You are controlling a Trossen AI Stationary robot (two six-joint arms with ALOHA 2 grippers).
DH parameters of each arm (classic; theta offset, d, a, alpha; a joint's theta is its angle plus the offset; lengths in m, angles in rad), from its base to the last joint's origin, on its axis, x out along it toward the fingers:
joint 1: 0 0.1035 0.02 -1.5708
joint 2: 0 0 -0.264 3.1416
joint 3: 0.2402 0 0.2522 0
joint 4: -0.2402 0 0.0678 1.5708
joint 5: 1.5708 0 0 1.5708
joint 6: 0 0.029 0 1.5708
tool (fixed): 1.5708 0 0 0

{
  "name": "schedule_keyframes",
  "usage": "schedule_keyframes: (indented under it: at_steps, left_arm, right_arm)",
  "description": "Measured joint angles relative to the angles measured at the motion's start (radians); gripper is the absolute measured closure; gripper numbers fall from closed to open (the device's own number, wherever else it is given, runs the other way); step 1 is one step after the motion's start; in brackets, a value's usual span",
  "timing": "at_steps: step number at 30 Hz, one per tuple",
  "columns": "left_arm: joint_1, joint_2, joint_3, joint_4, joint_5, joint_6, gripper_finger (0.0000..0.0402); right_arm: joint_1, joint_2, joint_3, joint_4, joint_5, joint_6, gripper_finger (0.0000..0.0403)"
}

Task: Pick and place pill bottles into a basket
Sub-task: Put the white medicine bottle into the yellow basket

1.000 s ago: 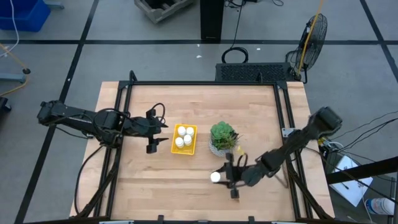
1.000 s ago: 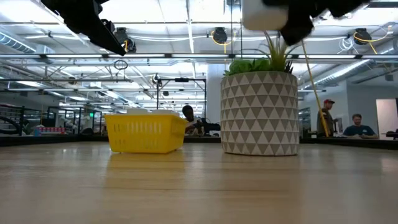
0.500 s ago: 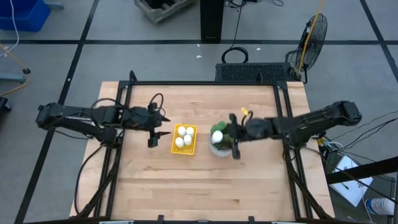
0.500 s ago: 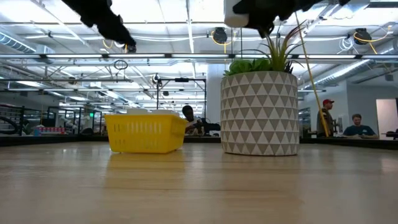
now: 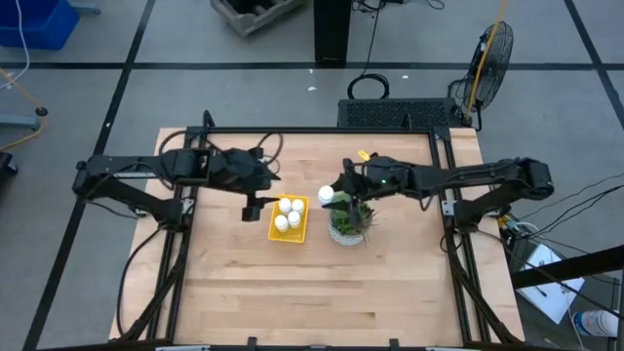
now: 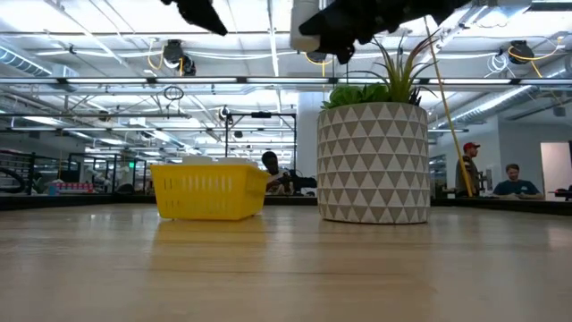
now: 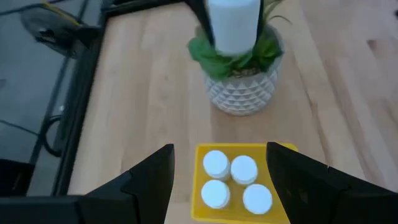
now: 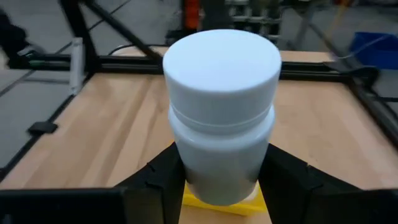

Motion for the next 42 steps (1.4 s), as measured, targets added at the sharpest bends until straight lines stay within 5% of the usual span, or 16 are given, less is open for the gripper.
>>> schedule_keyframes:
  at_steps: [11,32,42]
  left_arm:
    - [0.014,0.166,0.192,-0.044,0.114,0.064,0.0147]
    - [0.019,0.238,0.194,0.008,0.177,0.081,0.0147]
    - [0.019,0.264,0.193,0.024,0.113,0.082,0.0147]
  right_arm:
    - [-0.024,0.176,0.113,0.021,-0.057,-0.034,0.0244]
    - [-0.039,0.271,0.148,0.093,-0.106,-0.043,0.0245]
    - [-0.039,0.273,0.145,0.092,-0.105,-0.037,0.0244]
